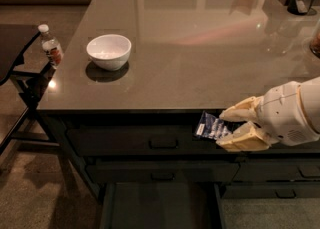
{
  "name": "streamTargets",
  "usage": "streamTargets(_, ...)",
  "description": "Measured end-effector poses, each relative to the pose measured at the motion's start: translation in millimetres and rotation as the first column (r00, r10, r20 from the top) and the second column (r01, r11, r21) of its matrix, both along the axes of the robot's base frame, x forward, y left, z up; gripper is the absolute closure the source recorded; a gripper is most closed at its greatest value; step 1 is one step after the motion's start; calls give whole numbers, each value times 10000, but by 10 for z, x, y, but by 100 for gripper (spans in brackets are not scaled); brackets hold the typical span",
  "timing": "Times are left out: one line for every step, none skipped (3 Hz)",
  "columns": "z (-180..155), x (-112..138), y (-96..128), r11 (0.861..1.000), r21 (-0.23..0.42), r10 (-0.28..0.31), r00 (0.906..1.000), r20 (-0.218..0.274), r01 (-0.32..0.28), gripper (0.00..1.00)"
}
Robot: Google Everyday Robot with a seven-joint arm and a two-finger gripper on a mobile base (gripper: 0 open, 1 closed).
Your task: Place rxbar blueberry into bottom drawer
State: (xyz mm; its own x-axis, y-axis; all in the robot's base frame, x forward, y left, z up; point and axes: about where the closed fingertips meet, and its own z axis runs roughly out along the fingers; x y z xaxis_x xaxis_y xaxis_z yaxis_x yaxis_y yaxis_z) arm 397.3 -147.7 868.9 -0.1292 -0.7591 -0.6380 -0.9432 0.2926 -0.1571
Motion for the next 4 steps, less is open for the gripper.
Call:
streamTargets(-1, 0, 0, 10000, 0, 0, 10000, 0, 0, 100)
streamTargets(-138, -13, 34, 10000, -57, -64, 9999, -88, 64, 100)
streamTargets(-695, -107, 146, 9998, 111, -160, 9983, -569, 166, 100)
streamTargets(-1474, -332, 301, 9992, 316, -203, 9959, -885, 231, 100)
